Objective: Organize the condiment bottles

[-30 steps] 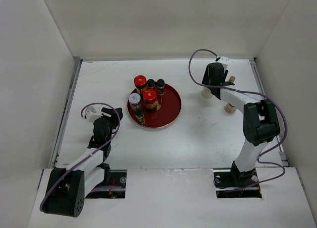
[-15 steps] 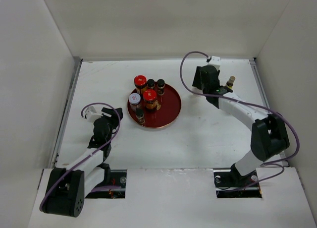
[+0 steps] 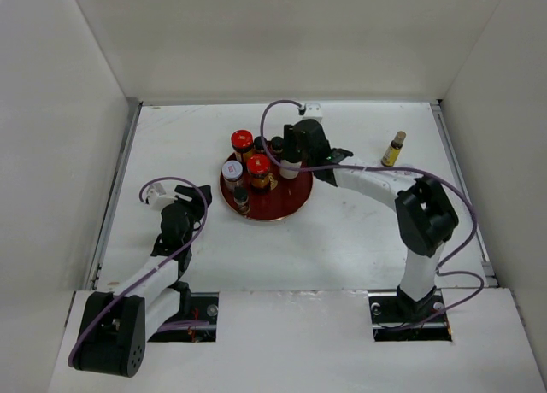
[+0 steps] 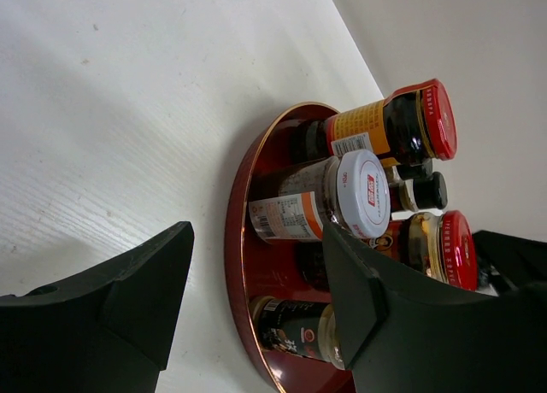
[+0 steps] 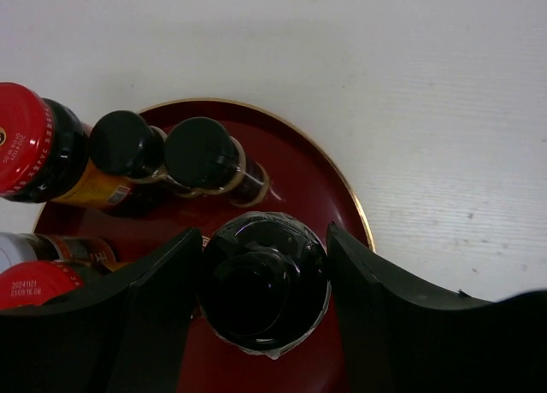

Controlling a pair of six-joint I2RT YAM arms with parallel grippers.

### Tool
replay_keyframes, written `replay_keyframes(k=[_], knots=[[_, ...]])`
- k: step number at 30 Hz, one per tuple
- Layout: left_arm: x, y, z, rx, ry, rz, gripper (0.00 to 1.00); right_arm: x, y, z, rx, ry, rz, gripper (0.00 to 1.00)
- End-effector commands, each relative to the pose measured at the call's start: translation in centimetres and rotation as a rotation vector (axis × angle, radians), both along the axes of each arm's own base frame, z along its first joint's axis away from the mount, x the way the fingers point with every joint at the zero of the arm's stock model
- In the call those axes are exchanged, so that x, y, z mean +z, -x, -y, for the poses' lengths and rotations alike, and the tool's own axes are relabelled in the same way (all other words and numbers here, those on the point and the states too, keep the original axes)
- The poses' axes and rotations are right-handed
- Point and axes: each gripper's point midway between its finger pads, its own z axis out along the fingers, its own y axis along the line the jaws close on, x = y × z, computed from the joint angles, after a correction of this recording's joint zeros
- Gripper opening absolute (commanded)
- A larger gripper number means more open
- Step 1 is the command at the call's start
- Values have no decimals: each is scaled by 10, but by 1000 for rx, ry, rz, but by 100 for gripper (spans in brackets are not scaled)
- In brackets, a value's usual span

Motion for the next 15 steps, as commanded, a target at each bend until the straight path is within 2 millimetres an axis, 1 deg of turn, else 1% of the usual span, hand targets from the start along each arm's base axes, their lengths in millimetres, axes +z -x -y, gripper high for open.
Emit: replay_keyframes(k=[1,3,4,6,8,10,12,14,15], knots=[[14,-4,0,-2,2,52,60,53,-28,-26,-2,-116,153,50],[14,-4,0,-2,2,54,60,47,-34,-30,-3,-112,155,50],[15,-5,0,0,-2,57,60,40,-37,-31,-4,-103,146,50],[15,-4,0,2,-2,55,60,34,-37,-30,-13,-91,134,51],[15,-4,-1,2,2,55,60,27,-36,-28,-15,-83,123,56],[15,-4,-1,4,-4,55,60,28,-33,-25,-16,-80,123,66],[13,-5,1,0,-3,51,60,34,-28,-21,-18,-82,132,76],[13,-5,1,-4,1,48,60,43,-21,-14,-19,-83,140,79],[14,-5,0,-1,-2,52,60,49,-17,-7,-28,-89,148,79]])
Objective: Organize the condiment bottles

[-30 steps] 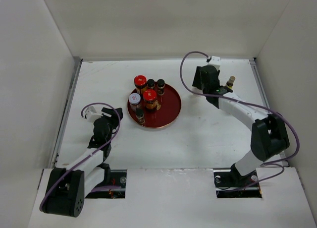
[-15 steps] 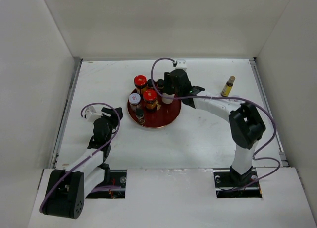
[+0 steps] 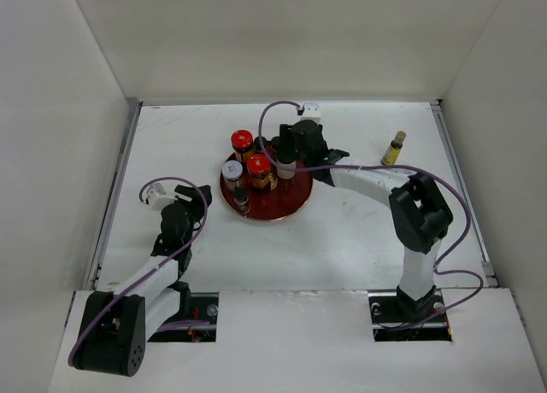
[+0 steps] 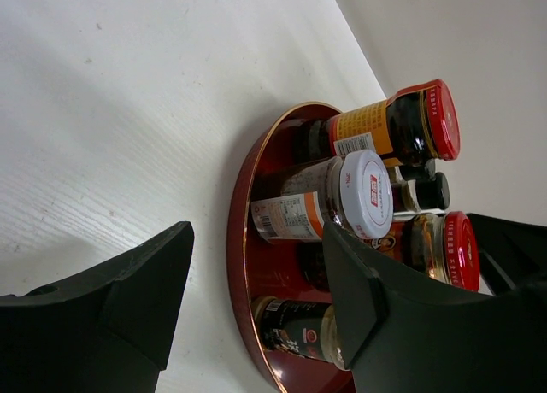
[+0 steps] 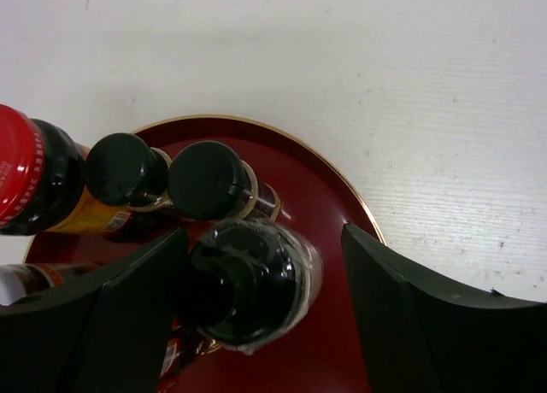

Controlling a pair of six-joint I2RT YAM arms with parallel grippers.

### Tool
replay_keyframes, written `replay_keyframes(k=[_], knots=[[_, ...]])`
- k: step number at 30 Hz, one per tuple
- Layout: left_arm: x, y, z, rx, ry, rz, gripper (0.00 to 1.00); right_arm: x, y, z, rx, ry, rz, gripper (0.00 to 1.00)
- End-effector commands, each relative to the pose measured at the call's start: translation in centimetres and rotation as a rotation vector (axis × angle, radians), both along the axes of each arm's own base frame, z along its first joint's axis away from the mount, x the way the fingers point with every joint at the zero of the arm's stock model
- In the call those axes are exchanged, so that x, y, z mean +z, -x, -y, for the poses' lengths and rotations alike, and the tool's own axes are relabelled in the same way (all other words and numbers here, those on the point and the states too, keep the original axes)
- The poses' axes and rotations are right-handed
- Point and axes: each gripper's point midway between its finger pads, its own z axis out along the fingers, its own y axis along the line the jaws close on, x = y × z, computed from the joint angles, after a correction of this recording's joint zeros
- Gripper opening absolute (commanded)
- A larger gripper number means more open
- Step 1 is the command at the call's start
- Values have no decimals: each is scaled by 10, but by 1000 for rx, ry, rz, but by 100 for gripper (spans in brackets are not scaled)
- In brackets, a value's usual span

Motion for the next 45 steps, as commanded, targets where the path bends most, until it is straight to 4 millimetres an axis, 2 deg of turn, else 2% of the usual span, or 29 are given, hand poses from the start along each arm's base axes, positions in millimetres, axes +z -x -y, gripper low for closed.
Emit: replay_keyframes(k=[1,3,5,9,11,13,15,17,19,22,25,28,38,41,43,45], knots=[[16,-5,0,2,-4,58,60,69,4,18,-39,-91,136,80],[16,-5,0,3,-4,59,60,80,9,37,-62,-95,152,80],[16,-4,0,1,1,61,60,87,10,68,-116,-87,168,75],[15,-4,1,-3,-2,56,60,96,6,160,-323,-66,198,50],[15,-5,2,-6,2,58,60,99,5,211,-441,-36,213,44],[16,-5,2,-5,-4,59,60,99,6,256,-551,14,205,47],[15,-5,3,-5,-1,55,60,97,3,293,-641,51,190,57],[16,-5,4,-11,0,58,60,93,-1,313,-683,79,172,73],[16,-5,3,-5,-4,59,60,84,-8,328,-707,107,144,78],[14,-5,3,-8,-5,53,60,71,-19,341,-722,131,102,77],[16,-5,2,-3,-5,58,60,62,-27,334,-683,125,84,74],[13,-6,4,-9,-5,49,60,52,-32,337,-690,128,63,68],[15,-6,2,0,-7,56,60,24,-34,342,-709,161,2,52],[14,-6,3,-7,-3,52,60,27,-33,341,-714,164,11,36],[16,-6,1,0,-5,59,60,40,-30,341,-722,158,46,33],[16,-6,2,0,-7,58,60,57,-26,325,-694,141,89,32]])
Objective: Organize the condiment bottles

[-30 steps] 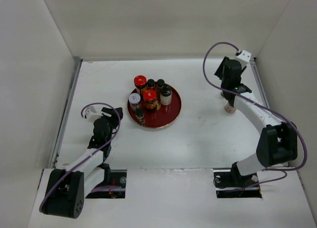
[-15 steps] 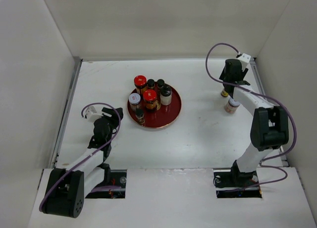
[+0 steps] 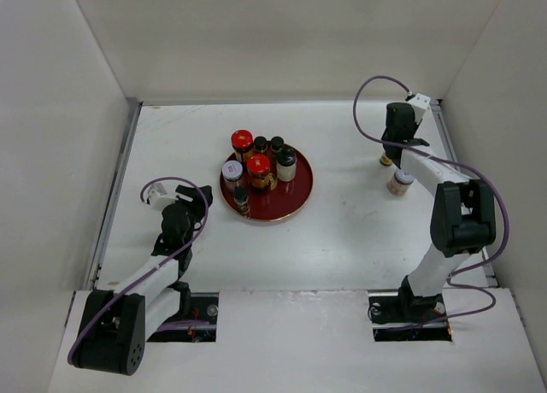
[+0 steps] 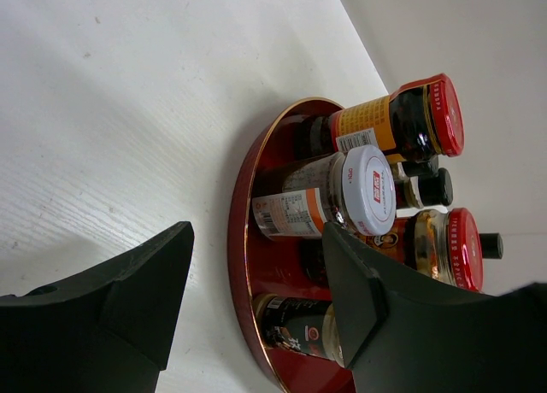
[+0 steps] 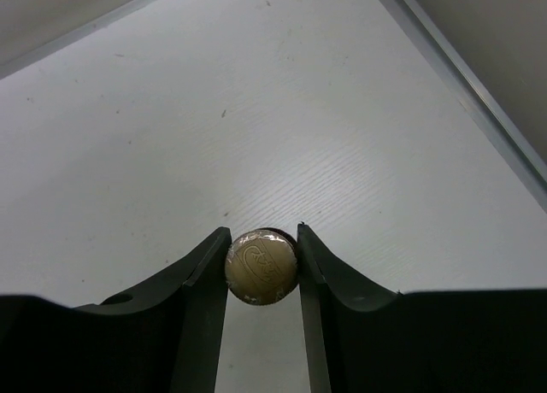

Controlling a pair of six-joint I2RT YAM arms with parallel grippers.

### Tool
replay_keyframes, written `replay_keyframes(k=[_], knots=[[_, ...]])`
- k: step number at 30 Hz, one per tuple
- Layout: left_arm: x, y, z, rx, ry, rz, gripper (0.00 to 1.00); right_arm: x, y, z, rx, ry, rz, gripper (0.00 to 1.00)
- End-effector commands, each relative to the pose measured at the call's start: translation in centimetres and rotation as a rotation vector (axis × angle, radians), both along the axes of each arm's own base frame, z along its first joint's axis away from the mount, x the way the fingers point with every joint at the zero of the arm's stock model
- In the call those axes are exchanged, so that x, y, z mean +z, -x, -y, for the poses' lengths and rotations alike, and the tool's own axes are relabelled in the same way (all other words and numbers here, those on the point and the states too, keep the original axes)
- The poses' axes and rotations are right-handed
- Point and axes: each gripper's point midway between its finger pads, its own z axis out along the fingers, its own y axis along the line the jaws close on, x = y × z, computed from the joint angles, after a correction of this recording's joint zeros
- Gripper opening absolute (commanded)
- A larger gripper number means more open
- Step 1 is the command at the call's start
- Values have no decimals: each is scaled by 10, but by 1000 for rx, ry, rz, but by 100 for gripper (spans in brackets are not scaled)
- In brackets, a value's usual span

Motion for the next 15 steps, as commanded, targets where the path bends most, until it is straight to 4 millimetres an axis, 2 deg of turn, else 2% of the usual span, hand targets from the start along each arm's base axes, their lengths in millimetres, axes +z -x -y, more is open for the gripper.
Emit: replay_keyframes(k=[1,4,6,8,15], knots=[[17,-6,1,-1,-2,62,60,56,1,-19,26,4,143,32],[18,-6,0,0,-2,65,60,81,13,-61,120,-13,199,32],[18,-6,1,2,-5,63,60,90,23,-95,200,-31,220,32],[16,-6,2,-6,1,57,60,91,34,-133,295,-51,223,32],[16,-6,0,0,3,60,60,86,82,-243,562,-70,208,32]])
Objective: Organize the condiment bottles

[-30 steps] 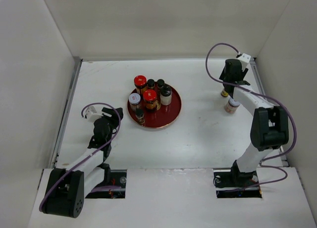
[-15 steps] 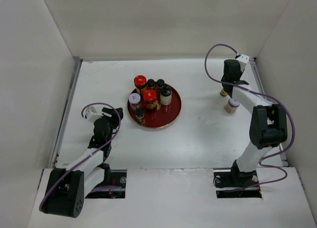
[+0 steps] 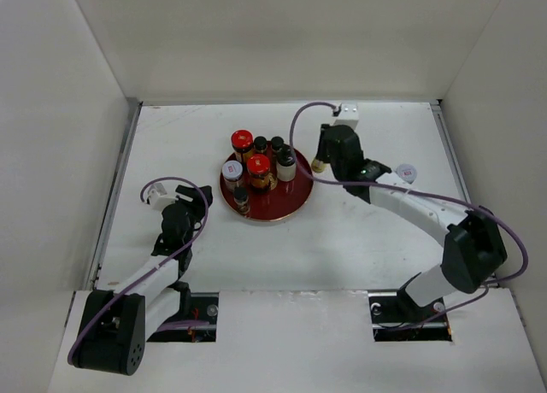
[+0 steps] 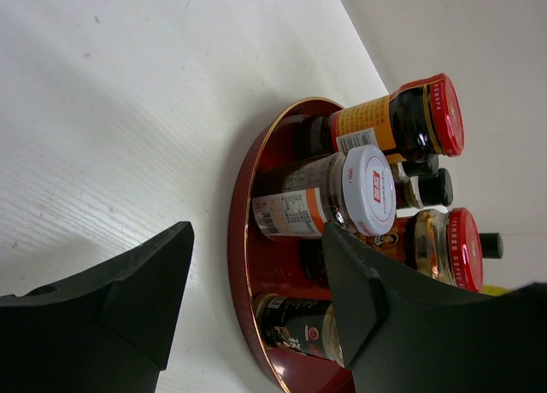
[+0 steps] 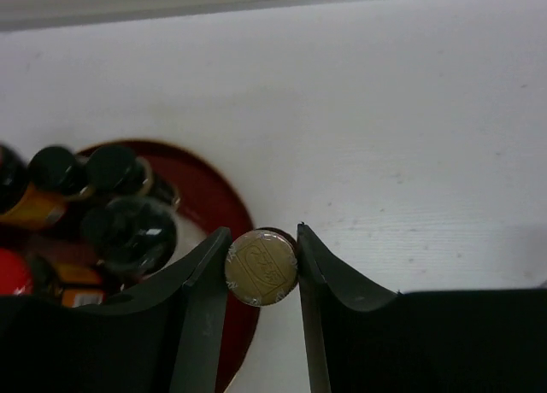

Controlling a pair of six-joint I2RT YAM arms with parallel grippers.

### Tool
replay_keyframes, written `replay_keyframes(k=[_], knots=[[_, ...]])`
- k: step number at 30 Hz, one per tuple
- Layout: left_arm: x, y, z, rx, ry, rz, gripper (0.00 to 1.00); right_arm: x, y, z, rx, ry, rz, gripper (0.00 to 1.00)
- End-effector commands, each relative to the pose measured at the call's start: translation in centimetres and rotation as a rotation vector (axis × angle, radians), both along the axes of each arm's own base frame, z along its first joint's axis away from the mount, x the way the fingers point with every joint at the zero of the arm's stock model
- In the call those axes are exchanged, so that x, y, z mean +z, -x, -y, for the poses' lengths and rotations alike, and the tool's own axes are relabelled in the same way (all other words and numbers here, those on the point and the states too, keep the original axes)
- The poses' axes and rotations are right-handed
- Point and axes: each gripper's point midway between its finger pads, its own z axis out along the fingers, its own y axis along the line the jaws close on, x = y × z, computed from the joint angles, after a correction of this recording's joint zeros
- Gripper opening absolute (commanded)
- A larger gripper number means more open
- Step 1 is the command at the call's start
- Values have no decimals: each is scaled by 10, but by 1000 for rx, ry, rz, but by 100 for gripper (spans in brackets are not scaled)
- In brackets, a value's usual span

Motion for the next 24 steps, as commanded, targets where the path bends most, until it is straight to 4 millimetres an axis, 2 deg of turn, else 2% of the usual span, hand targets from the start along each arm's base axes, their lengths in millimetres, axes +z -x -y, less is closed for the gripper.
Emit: replay_keyframes(k=[1,6,8,11,15,19,22,24], knots=[[18,-6,0,0,2,65,60,19,20,-34,86,-34,63,32],[15,-6,2,-4,2,56,60,11,56,-97,243,-64,74,32],[17,-6,1,-1,-3,61,60,9,66,-122,305,-78,91,32],[16,-7,2,-5,-2,58,60,9,75,-149,358,-93,102,33],[19,-6,0,5,-5,70,60,1,83,-176,404,-76,94,33],[18,-5,-1,3,2,67,60,-21,93,-199,442,-31,73,35],[18,-5,0,3,-4,67,60,-32,98,-205,430,17,79,37],[16,-6,1,-1,3,61,60,-35,99,-205,418,46,91,42]])
